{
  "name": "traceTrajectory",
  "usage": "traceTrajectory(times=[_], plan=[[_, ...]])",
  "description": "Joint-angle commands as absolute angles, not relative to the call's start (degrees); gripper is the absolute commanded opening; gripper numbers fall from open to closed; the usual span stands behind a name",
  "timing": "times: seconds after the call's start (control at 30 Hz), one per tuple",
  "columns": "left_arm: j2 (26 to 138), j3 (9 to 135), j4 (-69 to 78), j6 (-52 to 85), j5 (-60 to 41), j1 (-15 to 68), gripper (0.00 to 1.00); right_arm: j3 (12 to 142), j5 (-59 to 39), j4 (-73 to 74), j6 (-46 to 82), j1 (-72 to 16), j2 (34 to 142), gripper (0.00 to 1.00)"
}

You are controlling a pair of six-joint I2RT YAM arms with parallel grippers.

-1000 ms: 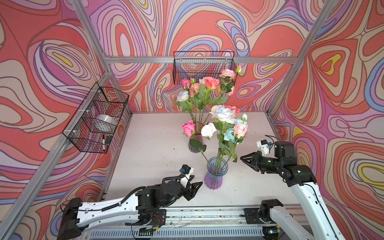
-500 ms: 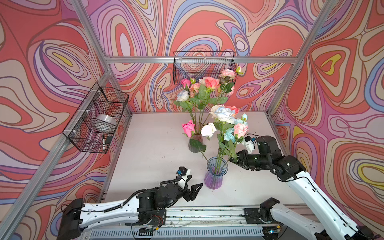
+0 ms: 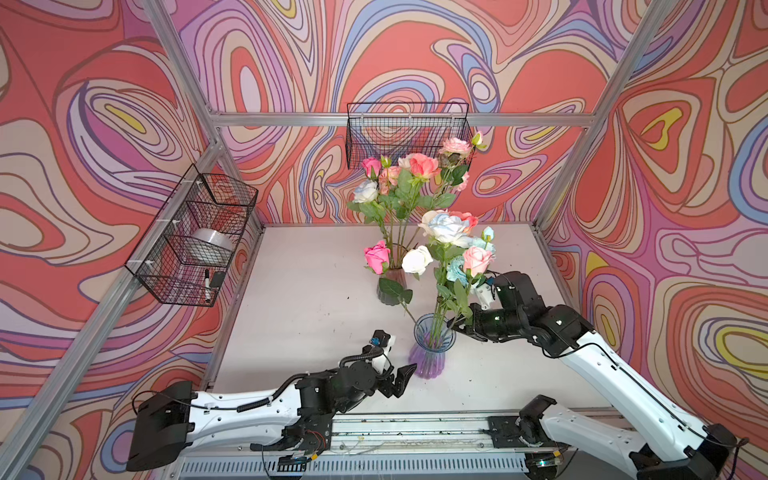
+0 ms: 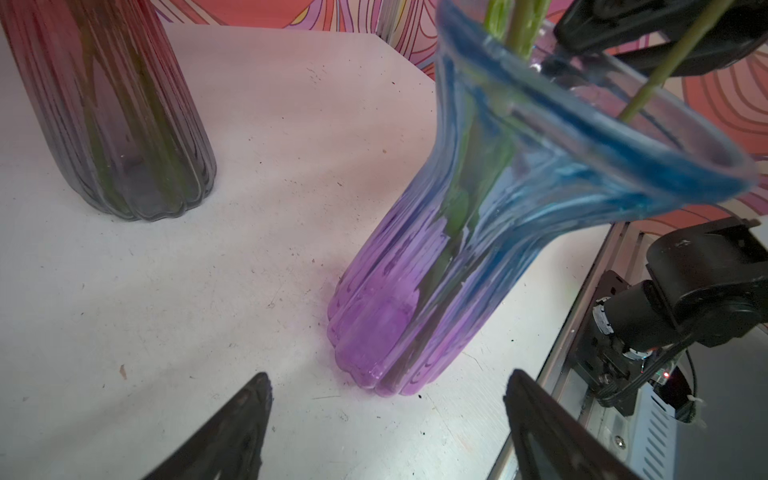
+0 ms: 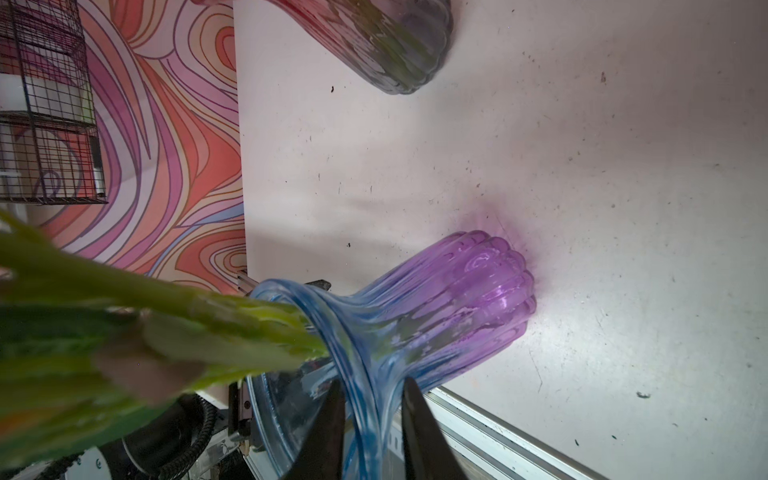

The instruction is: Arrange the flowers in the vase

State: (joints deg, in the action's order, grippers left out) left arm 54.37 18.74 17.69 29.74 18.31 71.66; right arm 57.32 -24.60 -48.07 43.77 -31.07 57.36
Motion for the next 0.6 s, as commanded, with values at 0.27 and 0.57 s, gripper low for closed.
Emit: traceTrajectory(times=[0.27, 0.57], plan=[[63.03, 20.42, 27.67, 29.10, 13.61, 68.35, 0.87, 57.22, -19.72, -48.15, 42.00, -32.43, 57.56, 0.17], [70.13, 20.88, 34.12, 28.74, 13.86, 67.29, 0.86, 56.95, -19.41, -47.65, 41.16, -32.52, 56.68, 0.10]])
